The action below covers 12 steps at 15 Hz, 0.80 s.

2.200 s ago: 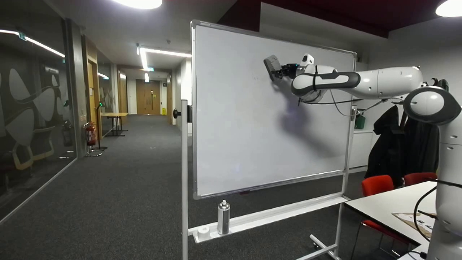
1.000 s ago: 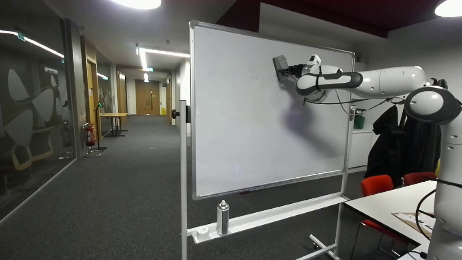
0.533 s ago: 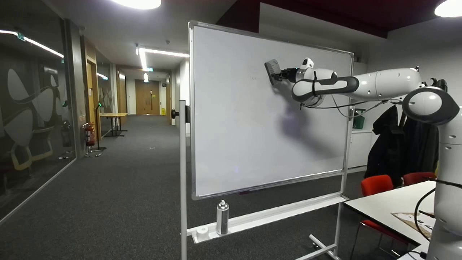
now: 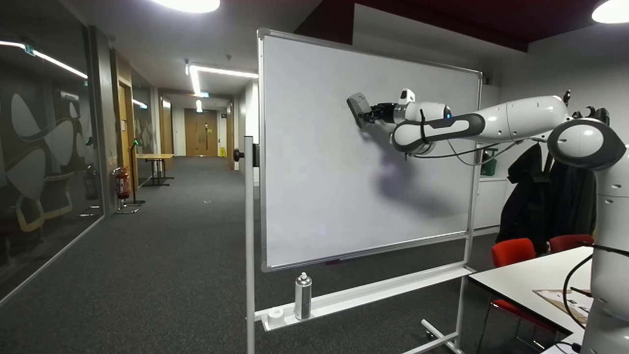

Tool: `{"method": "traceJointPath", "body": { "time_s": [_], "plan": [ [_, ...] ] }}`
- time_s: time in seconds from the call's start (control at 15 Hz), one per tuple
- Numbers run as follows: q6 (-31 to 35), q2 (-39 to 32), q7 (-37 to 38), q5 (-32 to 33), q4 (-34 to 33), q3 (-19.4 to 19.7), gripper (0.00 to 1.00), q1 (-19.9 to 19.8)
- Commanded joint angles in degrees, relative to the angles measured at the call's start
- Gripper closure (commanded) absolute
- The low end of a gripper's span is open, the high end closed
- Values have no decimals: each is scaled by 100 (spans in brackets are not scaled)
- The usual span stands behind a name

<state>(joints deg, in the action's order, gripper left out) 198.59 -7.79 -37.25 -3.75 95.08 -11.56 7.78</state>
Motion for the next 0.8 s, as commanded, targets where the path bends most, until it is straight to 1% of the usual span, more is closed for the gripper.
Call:
{"method": "traceJointPath", "body": {
  "time_s": [0.0, 0.2, 0.47, 0.53, 0.73],
  "plan": [
    [-21, -326, 877, 796, -160, 280, 65, 45],
    [-21, -306, 1435, 1232, -281, 426, 65, -32],
    [-20, -256, 1888, 1428, -346, 559, 65, -132],
    [0, -213, 1914, 1409, -299, 340, 65, -377],
    [-1, -141, 2132, 1400, -307, 307, 65, -527]
  ]
}}
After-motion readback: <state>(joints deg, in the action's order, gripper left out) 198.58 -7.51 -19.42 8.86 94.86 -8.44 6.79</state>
